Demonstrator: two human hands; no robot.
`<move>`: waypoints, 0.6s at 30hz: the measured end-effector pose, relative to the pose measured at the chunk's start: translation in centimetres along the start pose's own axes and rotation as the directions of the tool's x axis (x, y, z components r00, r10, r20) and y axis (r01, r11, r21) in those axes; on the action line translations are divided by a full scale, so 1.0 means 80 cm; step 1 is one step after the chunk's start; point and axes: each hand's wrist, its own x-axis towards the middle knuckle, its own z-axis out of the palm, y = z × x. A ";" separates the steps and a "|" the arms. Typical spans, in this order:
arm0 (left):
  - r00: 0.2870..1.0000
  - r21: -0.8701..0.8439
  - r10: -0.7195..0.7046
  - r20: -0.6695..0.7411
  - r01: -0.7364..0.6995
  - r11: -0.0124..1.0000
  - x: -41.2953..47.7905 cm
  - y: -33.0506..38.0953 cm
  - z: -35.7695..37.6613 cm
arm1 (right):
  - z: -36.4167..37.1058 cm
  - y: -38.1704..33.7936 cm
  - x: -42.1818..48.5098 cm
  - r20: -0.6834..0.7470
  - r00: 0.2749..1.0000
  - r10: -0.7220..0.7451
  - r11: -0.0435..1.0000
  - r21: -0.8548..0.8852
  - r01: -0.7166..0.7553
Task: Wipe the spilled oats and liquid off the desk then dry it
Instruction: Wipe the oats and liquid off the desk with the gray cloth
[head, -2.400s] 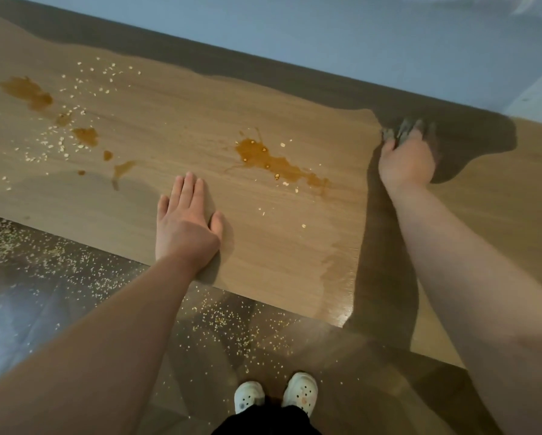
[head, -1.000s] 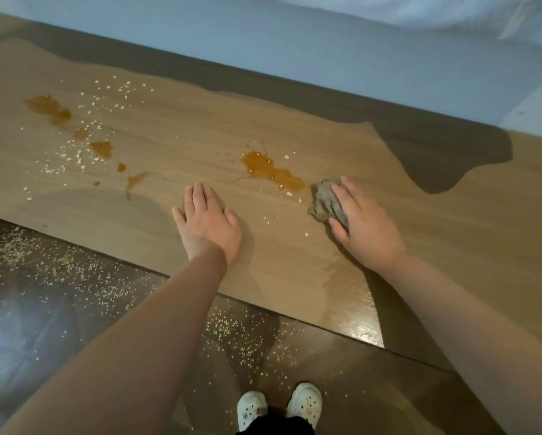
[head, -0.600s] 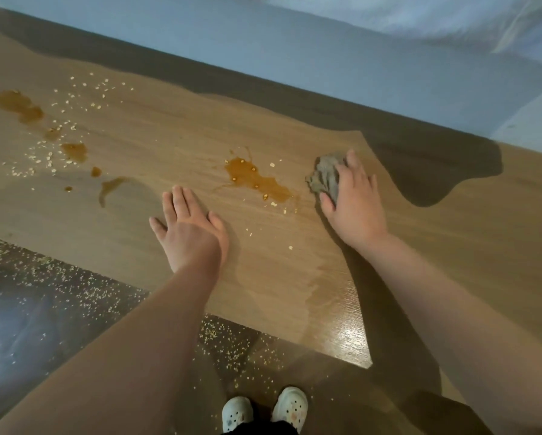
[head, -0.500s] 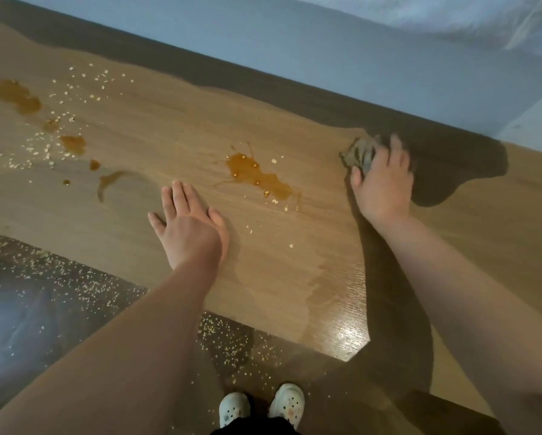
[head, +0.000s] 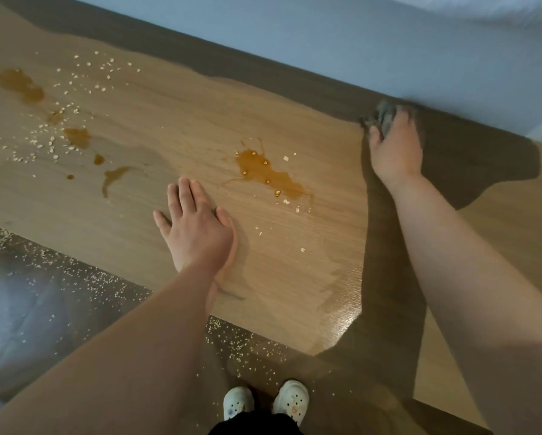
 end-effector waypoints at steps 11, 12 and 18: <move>0.999 -0.004 0.001 0.044 -0.001 1.000 0.005 -0.001 -0.004 | -0.014 0.001 -0.029 0.104 0.929 -0.356 0.917 -0.152 0.369; 0.999 -0.006 -0.002 0.045 0.003 1.000 0.005 0.000 -0.004 | -0.016 0.009 -0.012 0.041 0.971 -0.237 0.954 -0.179 0.241; 0.998 0.012 -0.019 0.061 0.018 1.000 0.005 0.002 -0.005 | 0.004 -0.045 0.012 0.001 1.000 0.006 0.975 -0.221 -0.006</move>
